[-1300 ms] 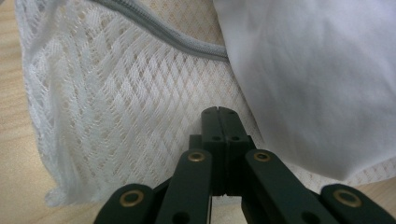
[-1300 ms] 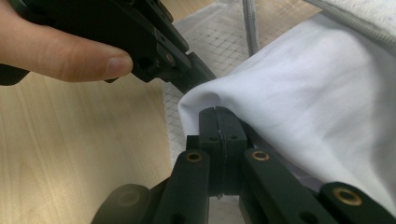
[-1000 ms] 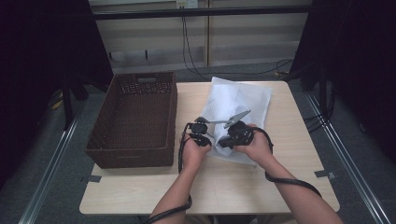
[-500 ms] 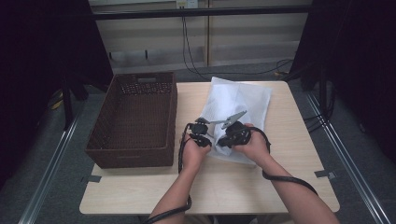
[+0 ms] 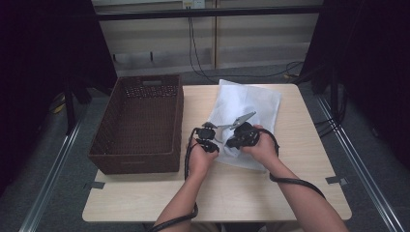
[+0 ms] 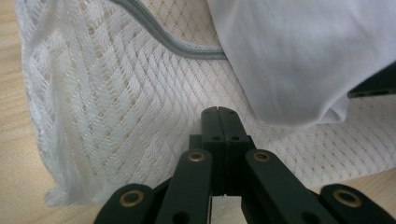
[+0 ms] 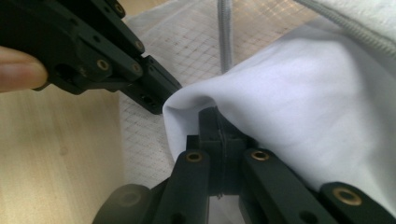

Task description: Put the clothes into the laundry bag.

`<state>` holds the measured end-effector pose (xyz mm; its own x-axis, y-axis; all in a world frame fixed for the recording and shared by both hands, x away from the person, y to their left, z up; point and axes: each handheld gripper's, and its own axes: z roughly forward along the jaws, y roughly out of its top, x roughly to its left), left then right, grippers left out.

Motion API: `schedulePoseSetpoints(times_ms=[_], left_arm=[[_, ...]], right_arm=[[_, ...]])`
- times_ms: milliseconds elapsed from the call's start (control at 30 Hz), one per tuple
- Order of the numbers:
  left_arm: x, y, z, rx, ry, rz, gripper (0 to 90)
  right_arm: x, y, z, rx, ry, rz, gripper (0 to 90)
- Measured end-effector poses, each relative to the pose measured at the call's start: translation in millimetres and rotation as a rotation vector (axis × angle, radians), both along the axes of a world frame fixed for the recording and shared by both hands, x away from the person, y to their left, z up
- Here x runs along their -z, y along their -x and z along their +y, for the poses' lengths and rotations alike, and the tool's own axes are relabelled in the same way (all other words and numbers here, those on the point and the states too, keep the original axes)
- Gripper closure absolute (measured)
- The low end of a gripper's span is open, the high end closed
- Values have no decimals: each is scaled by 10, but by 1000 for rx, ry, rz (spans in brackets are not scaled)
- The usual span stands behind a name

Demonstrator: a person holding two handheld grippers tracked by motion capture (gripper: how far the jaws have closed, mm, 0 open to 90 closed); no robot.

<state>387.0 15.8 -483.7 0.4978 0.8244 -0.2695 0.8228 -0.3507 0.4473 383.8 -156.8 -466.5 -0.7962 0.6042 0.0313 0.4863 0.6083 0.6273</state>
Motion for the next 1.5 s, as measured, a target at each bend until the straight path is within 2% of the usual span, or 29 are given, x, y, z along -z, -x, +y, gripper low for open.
schedulePoseSetpoints(times_ms=[100, 167, 233, 333, 467, 500, 533, 1067, 1500], left_arm=[[2, 5, -14, -10, 10, 0, 900], [-1, 5, -12, -3, 0, -1, 900], [2, 10, -18, -14, 11, -1, 900], [1, 7, -13, -9, 13, 3, 900], [-1, 6, -11, -2, 2, 2, 900], [2, 10, -18, -14, 13, 0, 900], [-5, 7, 1, 4, -5, 8, 900], [4, 15, -3, -10, 12, 8, 900], [-1, 15, -11, 0, 7, 11, 900]], right_arm=[[4, -24, -4, -6, -2, -11, 900], [2, -27, -5, 8, -4, 0, 900], [6, -51, -19, -2, 2, -10, 900], [5, -66, -21, 13, 1, -4, 900], [5, -100, -36, 21, 4, -13, 900], [8, -111, -42, 19, 5, -19, 900], [8, -112, -42, 30, 4, -13, 900], [16, -210, -88, 50, 10, -34, 900], [17, -279, -106, 78, 28, -42, 900]])
